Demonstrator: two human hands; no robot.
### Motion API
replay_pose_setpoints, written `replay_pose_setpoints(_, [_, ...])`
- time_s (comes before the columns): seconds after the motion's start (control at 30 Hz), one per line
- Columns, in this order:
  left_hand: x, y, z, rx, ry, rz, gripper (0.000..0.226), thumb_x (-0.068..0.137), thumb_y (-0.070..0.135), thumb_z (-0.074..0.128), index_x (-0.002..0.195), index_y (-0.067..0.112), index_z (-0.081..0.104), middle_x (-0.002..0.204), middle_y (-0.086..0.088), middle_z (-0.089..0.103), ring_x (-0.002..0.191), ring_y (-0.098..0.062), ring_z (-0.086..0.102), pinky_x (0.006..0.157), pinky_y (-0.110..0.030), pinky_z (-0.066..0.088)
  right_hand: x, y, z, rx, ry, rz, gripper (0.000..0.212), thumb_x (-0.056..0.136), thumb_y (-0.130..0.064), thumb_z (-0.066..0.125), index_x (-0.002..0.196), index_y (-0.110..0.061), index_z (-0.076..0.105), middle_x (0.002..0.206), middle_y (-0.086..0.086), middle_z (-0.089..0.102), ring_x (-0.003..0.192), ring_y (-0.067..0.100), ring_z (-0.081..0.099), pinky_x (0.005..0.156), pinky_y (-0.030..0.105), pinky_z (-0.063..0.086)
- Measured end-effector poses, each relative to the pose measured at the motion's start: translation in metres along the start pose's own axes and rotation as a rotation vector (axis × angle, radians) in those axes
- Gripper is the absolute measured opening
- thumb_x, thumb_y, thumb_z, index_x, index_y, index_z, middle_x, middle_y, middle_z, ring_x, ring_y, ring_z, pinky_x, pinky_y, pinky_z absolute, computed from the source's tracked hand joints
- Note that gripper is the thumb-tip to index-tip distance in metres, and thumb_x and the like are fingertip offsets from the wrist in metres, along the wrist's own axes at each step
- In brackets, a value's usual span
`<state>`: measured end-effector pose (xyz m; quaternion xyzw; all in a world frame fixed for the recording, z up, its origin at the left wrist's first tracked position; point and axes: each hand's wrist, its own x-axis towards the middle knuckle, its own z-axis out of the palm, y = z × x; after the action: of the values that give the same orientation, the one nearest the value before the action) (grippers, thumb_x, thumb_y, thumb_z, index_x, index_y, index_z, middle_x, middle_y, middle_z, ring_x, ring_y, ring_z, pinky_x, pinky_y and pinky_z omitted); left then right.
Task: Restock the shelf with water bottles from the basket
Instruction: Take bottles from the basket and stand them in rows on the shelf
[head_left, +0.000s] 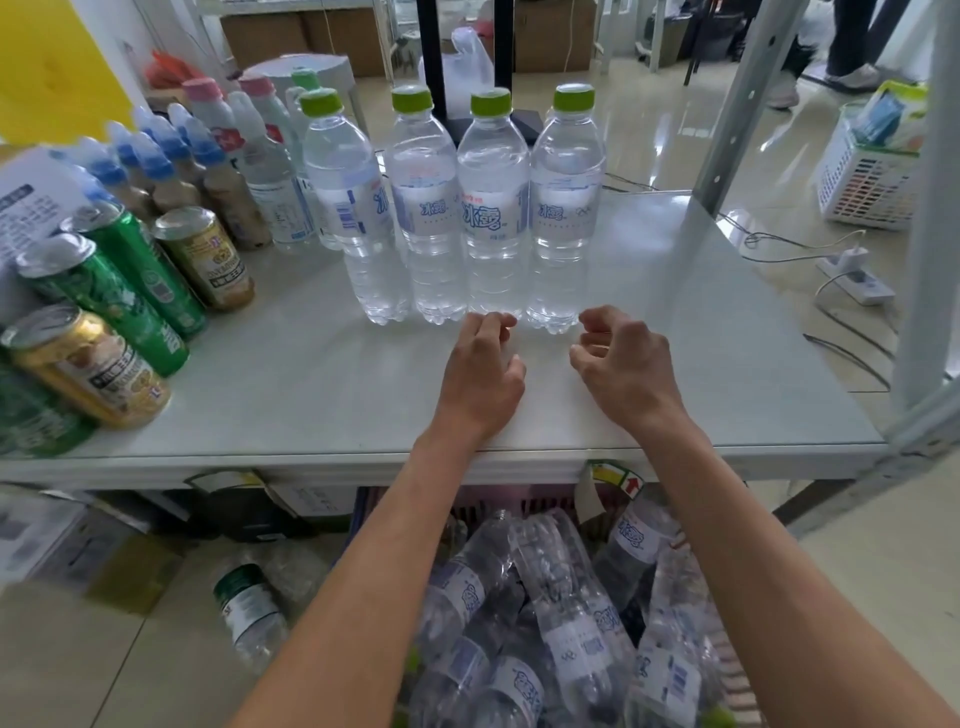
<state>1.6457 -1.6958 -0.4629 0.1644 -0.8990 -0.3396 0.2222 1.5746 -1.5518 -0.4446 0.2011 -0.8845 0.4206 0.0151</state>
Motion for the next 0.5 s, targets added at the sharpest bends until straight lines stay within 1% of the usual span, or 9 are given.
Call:
replay_pose_setpoints(0.1, [0.0, -0.002, -0.001, -0.02, -0.014, -0.015, 0.046, 0.093, 0.003, 0.062, 0.139, 0.008, 0.057, 0.127, -0.005, 0.057, 0.098, -0.01, 0.055, 0.096, -0.02, 0.046, -0.003, -0.005, -0.01, -0.002, -0.004, 0.02, 0.017, 0.092, -0.012, 0.066, 0.106, -0.012, 0.075, 0.093, 0.003, 0.076, 0.074, 0.013, 0.072, 0.065, 0.009, 0.051])
replay_pose_setpoints(0.13, [-0.001, -0.002, -0.003, -0.054, -0.004, -0.038, 0.044, 0.092, 0.003, 0.063, 0.136, 0.009, 0.06, 0.124, -0.005, 0.061, 0.098, -0.011, 0.059, 0.095, -0.021, 0.048, -0.005, -0.005, -0.014, 0.036, -0.041, 0.032, 0.012, 0.091, -0.011, 0.066, 0.099, -0.012, 0.075, 0.085, 0.001, 0.077, 0.061, 0.012, 0.071, 0.055, 0.009, 0.049])
replay_pose_setpoints(0.17, [-0.002, -0.001, -0.005, -0.105, 0.015, -0.063, 0.038, 0.091, 0.002, 0.063, 0.129, 0.01, 0.064, 0.118, -0.003, 0.066, 0.097, -0.012, 0.063, 0.093, -0.021, 0.051, -0.008, -0.006, -0.018, 0.086, -0.104, 0.049, 0.01, 0.09, -0.009, 0.066, 0.094, -0.012, 0.074, 0.078, 0.0, 0.077, 0.05, 0.012, 0.067, 0.047, 0.013, 0.048])
replay_pose_setpoints(0.23, [-0.008, 0.006, -0.013, -0.195, 0.049, -0.072, 0.019, 0.089, 0.001, 0.063, 0.101, 0.013, 0.072, 0.095, 0.001, 0.072, 0.085, -0.007, 0.067, 0.08, -0.012, 0.051, -0.014, -0.011, -0.028, 0.217, -0.309, 0.102, 0.008, 0.09, -0.005, 0.067, 0.091, -0.009, 0.073, 0.072, 0.006, 0.077, 0.041, 0.015, 0.057, 0.039, 0.022, 0.04])
replay_pose_setpoints(0.3, [-0.023, 0.02, -0.019, -0.199, -0.015, 0.017, 0.022, 0.084, -0.003, 0.059, 0.076, 0.016, 0.067, 0.07, 0.005, 0.068, 0.065, -0.004, 0.061, 0.064, -0.012, 0.047, -0.023, -0.013, -0.038, 0.301, -0.579, 0.151, 0.005, 0.091, -0.003, 0.07, 0.093, -0.003, 0.074, 0.073, 0.015, 0.075, 0.04, 0.014, 0.048, 0.039, 0.02, 0.031])
replay_pose_setpoints(0.33, [-0.034, 0.03, -0.02, -0.177, -0.102, 0.093, 0.026, 0.082, -0.005, 0.056, 0.069, 0.017, 0.063, 0.062, 0.006, 0.063, 0.058, -0.002, 0.056, 0.059, -0.015, 0.045, -0.028, -0.011, -0.044, 0.307, -0.719, 0.163, 0.005, 0.091, -0.003, 0.072, 0.094, -0.002, 0.076, 0.073, 0.017, 0.074, 0.039, 0.012, 0.046, 0.039, 0.019, 0.029])
replay_pose_setpoints(0.4, [-0.053, 0.047, -0.024, -0.143, -0.351, 0.186, 0.028, 0.077, -0.008, 0.052, 0.062, 0.015, 0.057, 0.053, 0.009, 0.053, 0.048, -0.001, 0.047, 0.053, -0.013, 0.038, -0.039, -0.002, -0.057, 0.265, -1.003, 0.173, 0.006, 0.09, -0.006, 0.074, 0.094, -0.003, 0.077, 0.075, 0.015, 0.075, 0.04, 0.011, 0.05, 0.039, 0.022, 0.03])
replay_pose_setpoints(0.47, [-0.064, 0.049, -0.032, -0.162, -0.616, 0.158, 0.023, 0.073, -0.01, 0.05, 0.059, 0.006, 0.059, 0.048, 0.006, 0.051, 0.044, -0.003, 0.042, 0.05, -0.015, 0.035, -0.053, 0.008, -0.062, 0.105, -1.256, 0.179, 0.012, 0.091, -0.009, 0.074, 0.102, -0.005, 0.077, 0.083, 0.01, 0.079, 0.048, 0.012, 0.063, 0.044, 0.024, 0.04])
replay_pose_setpoints(0.5, [-0.068, 0.046, -0.037, -0.175, -0.745, 0.109, 0.023, 0.072, -0.011, 0.049, 0.059, 0.003, 0.061, 0.048, 0.002, 0.054, 0.043, -0.003, 0.043, 0.049, -0.018, 0.038, -0.061, 0.013, -0.058, -0.032, -1.352, 0.164, 0.017, 0.092, -0.009, 0.073, 0.108, -0.011, 0.077, 0.09, 0.006, 0.081, 0.057, 0.013, 0.07, 0.049, 0.025, 0.047])
